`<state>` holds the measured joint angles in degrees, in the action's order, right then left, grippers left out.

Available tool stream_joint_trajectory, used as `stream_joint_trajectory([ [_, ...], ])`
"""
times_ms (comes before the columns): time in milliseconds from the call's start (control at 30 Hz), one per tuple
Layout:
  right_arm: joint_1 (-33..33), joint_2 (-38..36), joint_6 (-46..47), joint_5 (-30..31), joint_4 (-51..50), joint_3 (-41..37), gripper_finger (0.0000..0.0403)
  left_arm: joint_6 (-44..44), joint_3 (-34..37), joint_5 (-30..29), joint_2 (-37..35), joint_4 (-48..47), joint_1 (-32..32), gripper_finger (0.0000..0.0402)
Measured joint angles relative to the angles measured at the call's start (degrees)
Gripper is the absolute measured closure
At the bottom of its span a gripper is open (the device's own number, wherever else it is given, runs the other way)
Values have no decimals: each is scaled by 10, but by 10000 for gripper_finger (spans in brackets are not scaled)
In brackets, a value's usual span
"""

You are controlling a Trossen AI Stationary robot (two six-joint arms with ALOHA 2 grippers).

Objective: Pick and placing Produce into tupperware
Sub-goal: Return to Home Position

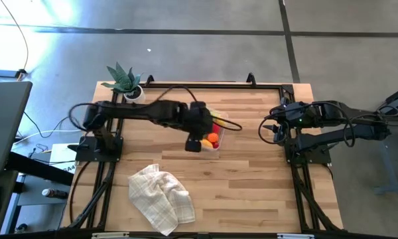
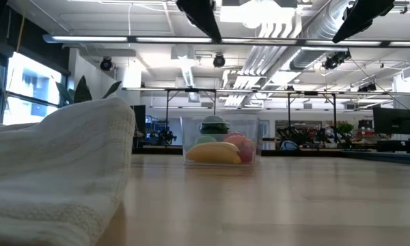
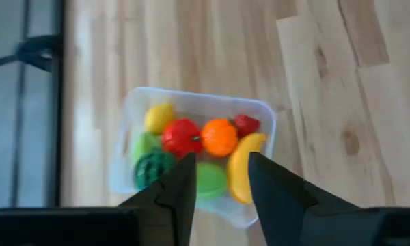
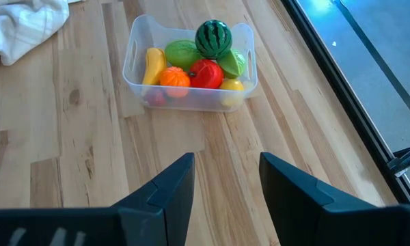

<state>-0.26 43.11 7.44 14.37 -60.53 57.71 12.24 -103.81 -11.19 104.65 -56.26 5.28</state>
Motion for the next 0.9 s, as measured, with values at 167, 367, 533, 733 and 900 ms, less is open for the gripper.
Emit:
stream_joint_trajectory([
  [167, 0, 0, 0, 0, 0, 0, 246, 16, 0, -40, -43, -45, 0, 315],
  [367, 0, 0, 0, 0, 0, 0, 246, 25, 0, -98, -78, -116, 0, 343],
  [533, 0, 0, 0, 0, 0, 0, 246, 29, 0, -129, -103, -138, 0, 357],
  [733, 0, 0, 0, 0, 0, 0, 246, 30, 24, -151, -138, -141, 0, 374],
  [900, 0, 0, -15, 0, 1, 0, 246, 1, 123, -141, -199, -78, 15, 396],
])
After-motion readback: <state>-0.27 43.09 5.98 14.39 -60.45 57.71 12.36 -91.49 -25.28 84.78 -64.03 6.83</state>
